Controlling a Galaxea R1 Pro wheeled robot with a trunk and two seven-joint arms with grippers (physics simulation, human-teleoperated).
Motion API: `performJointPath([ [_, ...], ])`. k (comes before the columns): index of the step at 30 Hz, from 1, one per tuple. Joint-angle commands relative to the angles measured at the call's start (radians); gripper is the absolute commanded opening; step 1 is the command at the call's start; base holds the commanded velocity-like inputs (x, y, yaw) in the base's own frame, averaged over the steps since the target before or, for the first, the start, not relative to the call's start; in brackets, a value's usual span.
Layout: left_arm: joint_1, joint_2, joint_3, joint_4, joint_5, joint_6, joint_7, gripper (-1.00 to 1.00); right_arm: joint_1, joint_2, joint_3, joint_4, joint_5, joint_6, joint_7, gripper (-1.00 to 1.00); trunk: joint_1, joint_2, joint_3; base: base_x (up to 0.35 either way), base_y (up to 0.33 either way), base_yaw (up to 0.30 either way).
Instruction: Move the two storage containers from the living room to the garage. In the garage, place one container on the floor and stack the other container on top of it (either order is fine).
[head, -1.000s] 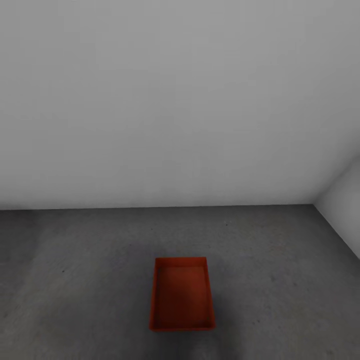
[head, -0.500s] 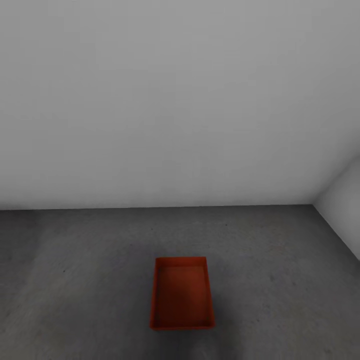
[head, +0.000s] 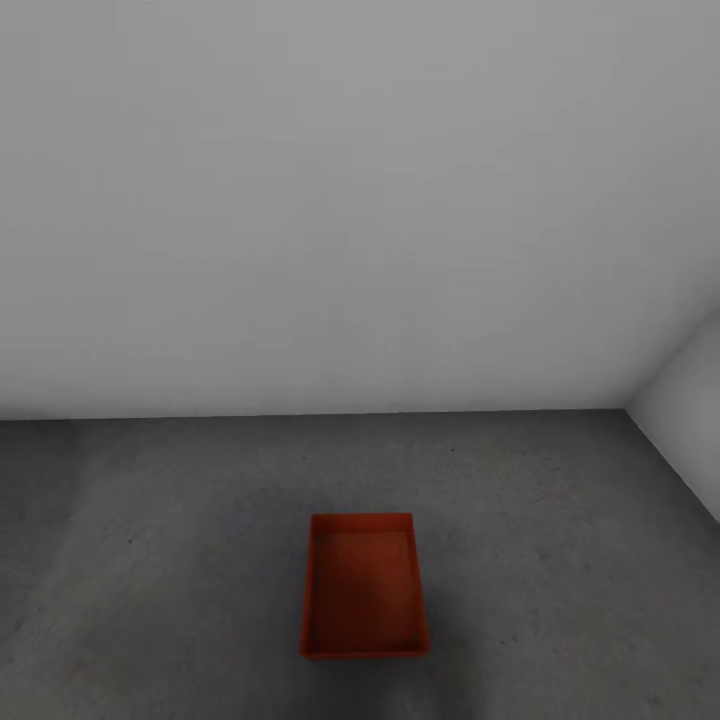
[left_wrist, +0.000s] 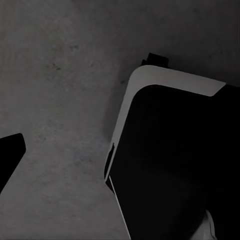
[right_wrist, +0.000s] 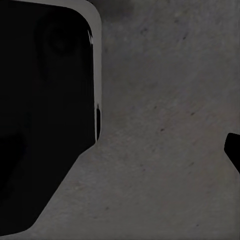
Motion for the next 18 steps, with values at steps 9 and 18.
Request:
performJointPath([
  [9,-0.001,-0.001,-0.008,0.0,0.008,0.001,0.002,1.0,-0.001,0.0,-0.001,0.003,0.007,-0.005,-0.003,1.0,0.0,-0.002,-0.001,0.0,0.0,0.0],
  [18,0.003,-0.001,-0.008,0.0,0.007,0.0,0.002,1.0,-0.001,0.002,-0.002,0.003,0.005,-0.005,-0.003,1.0,0.0,-0.002,0.003,0.0,0.0,0.024],
])
